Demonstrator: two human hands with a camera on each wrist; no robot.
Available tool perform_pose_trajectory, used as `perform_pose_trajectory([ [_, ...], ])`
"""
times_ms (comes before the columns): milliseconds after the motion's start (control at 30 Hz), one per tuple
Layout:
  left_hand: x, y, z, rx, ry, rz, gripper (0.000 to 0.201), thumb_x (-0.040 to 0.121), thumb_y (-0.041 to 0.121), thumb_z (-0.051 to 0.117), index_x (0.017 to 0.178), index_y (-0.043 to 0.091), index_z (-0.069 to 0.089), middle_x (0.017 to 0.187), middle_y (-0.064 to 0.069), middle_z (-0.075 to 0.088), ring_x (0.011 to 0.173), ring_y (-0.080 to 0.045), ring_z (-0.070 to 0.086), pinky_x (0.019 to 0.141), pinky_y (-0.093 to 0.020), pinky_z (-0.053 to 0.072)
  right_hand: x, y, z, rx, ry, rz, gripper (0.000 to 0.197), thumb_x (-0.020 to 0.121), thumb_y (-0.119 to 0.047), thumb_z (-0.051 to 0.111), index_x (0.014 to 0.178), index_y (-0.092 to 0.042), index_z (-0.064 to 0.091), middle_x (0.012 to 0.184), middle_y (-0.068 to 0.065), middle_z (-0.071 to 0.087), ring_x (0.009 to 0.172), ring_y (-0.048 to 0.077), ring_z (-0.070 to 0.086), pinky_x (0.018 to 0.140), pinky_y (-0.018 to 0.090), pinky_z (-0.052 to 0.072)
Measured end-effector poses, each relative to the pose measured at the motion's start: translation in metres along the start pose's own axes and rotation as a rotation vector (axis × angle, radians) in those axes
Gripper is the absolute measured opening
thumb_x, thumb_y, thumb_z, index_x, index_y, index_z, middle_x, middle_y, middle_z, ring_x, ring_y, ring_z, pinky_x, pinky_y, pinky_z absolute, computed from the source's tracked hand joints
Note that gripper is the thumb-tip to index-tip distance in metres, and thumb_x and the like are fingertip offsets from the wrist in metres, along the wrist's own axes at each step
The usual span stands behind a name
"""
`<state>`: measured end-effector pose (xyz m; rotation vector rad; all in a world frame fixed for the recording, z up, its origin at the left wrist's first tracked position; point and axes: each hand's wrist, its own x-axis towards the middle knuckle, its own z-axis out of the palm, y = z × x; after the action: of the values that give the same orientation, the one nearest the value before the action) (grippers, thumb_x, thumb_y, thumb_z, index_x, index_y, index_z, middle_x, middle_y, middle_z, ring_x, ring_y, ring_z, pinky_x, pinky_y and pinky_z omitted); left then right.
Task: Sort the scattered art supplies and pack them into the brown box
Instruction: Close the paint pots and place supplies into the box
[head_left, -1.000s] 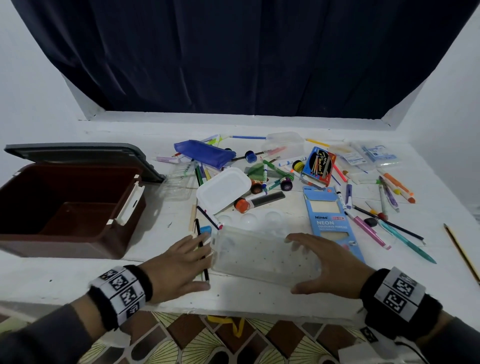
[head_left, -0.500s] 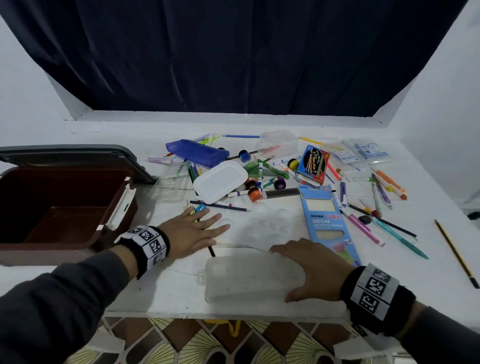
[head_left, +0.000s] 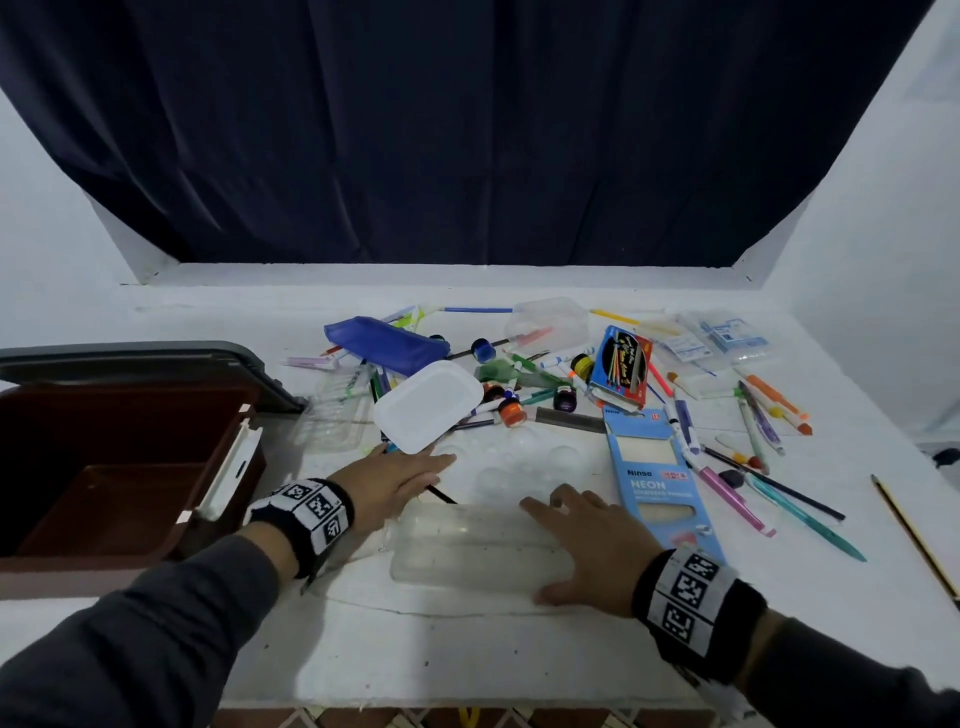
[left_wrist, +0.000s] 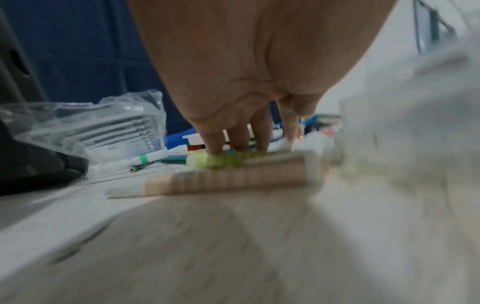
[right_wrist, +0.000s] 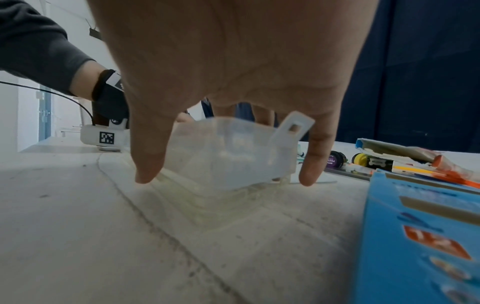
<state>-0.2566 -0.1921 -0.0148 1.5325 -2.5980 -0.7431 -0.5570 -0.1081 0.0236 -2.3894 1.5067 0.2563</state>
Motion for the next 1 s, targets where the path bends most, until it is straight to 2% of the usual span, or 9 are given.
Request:
perform_pose_trajectory([
  [67,-0.004,0.01,-0.009,-0.179,0.058,-0.114,0.041,0.099,0.059,0.04,0.131,0.042,0.058,0.126,0.008,0.067,0.104,-0.008,0.064,0.094,-0.019,0.049,0.002,0.001,-0.002,-0.003,0.002,0.011,0.098,0.073,-0.073,0.063,0.15,-0.038,0.013,0.141,-0.003,0.034,0.123,0.021,0.042,0.1,0.039,0.042],
  [100,-0.007,0.014,-0.014,-0.249,0.085,-0.128,0.04,0.093,0.066,0.045,0.123,0.045,0.063,0.116,0.008,0.072,0.095,-0.012,0.068,0.086,-0.022,0.054,0.002,0.002,-0.002,-0.009,0.002,0.014,0.098,0.073,-0.073,0.063,0.15,-0.038,0.013,0.141,-0.003,0.035,0.123,0.022,0.043,0.1,0.039,0.042],
  [200,-0.024,0.03,-0.019,-0.167,0.047,0.005,0.088,0.066,0.097,0.039,0.136,0.046,0.053,0.133,0.02,0.059,0.121,0.0,0.055,0.104,-0.019,0.041,0.003,0.003,-0.001,-0.005,-0.005,0.018,0.099,0.073,-0.073,0.063,0.15,-0.038,0.011,0.139,-0.001,0.041,0.123,0.022,0.043,0.099,0.041,0.042],
  [300,-0.038,0.046,-0.005,0.095,-0.121,0.085,0.108,0.065,0.089,0.054,0.156,0.042,0.018,0.155,0.025,0.021,0.142,0.003,0.019,0.117,-0.018,0.016,0.006,0.005,-0.001,0.002,-0.009,0.016,0.099,0.074,-0.073,0.062,0.151,-0.038,0.01,0.139,-0.004,0.043,0.124,0.021,0.043,0.1,0.041,0.041],
  [367,-0.04,0.046,0.008,0.15,-0.141,0.095,0.11,0.074,0.074,0.066,0.158,0.037,0.006,0.156,0.02,0.017,0.144,-0.004,0.015,0.117,-0.019,0.015,0.012,0.008,-0.004,-0.022,0.003,0.016,0.099,0.074,-0.074,0.061,0.151,-0.038,0.01,0.139,-0.004,0.044,0.124,0.021,0.043,0.099,0.042,0.042],
  [467,-0.032,0.04,0.013,0.135,-0.04,0.086,0.103,0.08,0.053,0.074,0.158,0.029,0.011,0.151,0.005,0.03,0.138,-0.015,0.032,0.112,-0.023,0.028,0.022,0.013,-0.008,-0.047,0.006,0.036,0.1,0.073,-0.076,0.061,0.15,-0.04,0.01,0.141,-0.001,0.042,0.126,0.023,0.042,0.099,0.044,0.043],
  [633,-0.015,0.04,0.005,0.114,-0.022,0.023,0.099,0.074,0.048,0.082,0.152,0.021,0.028,0.146,0.004,0.038,0.133,-0.015,0.039,0.108,-0.023,0.03,0.029,0.016,-0.01,-0.027,0.048,0.121,0.105,0.065,-0.079,0.064,0.149,-0.036,0.019,0.141,0.0,0.038,0.129,0.024,0.038,0.1,0.044,0.043],
  [833,-0.017,0.034,-0.001,-0.045,0.009,-0.048,0.088,0.061,0.045,0.091,0.134,0.035,0.045,0.13,0.017,0.052,0.117,-0.006,0.048,0.097,-0.021,0.038,0.015,0.027,-0.003,0.124,0.088,0.17,0.11,0.065,-0.073,0.071,0.151,-0.033,0.015,0.142,-0.002,0.034,0.13,0.022,0.038,0.103,0.041,0.043],
  [1000,-0.019,0.024,-0.009,-0.113,-0.082,-0.07,0.086,0.062,0.034,0.093,0.134,0.04,0.046,0.126,0.018,0.055,0.116,-0.006,0.051,0.102,-0.028,0.043,0.009,0.037,-0.001,0.31,0.125,0.154,0.093,0.067,-0.054,0.082,0.143,-0.029,0.035,0.127,-0.007,0.043,0.118,0.014,0.044,0.102,0.032,0.04],
])
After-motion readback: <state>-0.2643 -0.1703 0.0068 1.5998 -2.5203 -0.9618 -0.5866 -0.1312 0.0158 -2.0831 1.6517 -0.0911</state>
